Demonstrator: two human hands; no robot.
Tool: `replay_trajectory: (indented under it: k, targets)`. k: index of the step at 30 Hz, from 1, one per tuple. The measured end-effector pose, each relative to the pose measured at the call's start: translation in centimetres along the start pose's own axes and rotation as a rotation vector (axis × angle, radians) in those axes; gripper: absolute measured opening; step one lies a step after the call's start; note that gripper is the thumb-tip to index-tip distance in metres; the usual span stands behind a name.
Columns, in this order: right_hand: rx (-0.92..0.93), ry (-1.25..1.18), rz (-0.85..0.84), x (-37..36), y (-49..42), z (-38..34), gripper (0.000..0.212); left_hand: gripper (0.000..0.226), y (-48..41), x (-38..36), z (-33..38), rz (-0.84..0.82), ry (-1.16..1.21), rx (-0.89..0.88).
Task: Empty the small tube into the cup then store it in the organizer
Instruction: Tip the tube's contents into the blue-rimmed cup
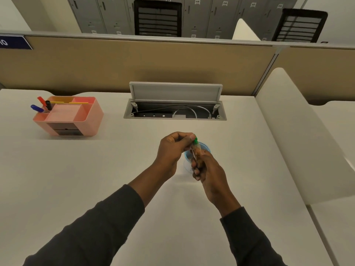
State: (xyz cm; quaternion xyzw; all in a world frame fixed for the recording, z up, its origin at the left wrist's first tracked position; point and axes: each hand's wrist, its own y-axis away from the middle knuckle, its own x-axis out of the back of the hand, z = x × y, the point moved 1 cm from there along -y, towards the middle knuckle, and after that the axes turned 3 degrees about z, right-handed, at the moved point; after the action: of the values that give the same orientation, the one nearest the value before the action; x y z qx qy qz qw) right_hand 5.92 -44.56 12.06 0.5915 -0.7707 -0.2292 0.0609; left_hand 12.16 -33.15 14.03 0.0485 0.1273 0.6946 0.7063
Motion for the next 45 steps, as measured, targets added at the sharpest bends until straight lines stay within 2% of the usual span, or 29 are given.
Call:
replay_trajectory:
  k: [6,8,15,20,26,36,41,45]
  targets:
    - [0.094,-0.013,0.004,1.3,-0.7,-0.1,0.027,0.021,-1.1,-0.6,-0.7,0.109,0.066,0.148]
    - [0.100,0.006,0.027,1.9,-1.0,0.1,0.030,0.022,-1.5,-0.7,-1.0,0.140,0.097,0.211]
    - [0.224,0.310,0.153,4.4,-2.3,-0.1,0.025,0.013,-2.3,-0.5,-2.1,0.208,0.149,0.349]
    - [0.244,0.323,0.212,5.5,-3.3,-0.2,0.021,0.011,-2.5,-0.2,-2.3,0.211,0.126,0.355]
    - [0.324,0.446,0.229,6.3,-4.1,-0.3,0.015,0.013,-2.5,0.1,-2.6,0.219,0.104,0.337]
    - [0.440,0.655,0.212,6.6,-5.1,-0.9,0.026,0.013,-2.2,0.2,-3.0,0.197,0.073,0.339]
    - [0.454,0.659,0.219,6.5,-5.4,-1.3,0.038,0.016,-2.2,0.2,-3.2,0.205,0.061,0.358]
    - [0.490,0.671,0.203,6.4,-5.4,-1.4,0.041,0.016,-2.1,0.2,-3.2,0.200,0.064,0.354]
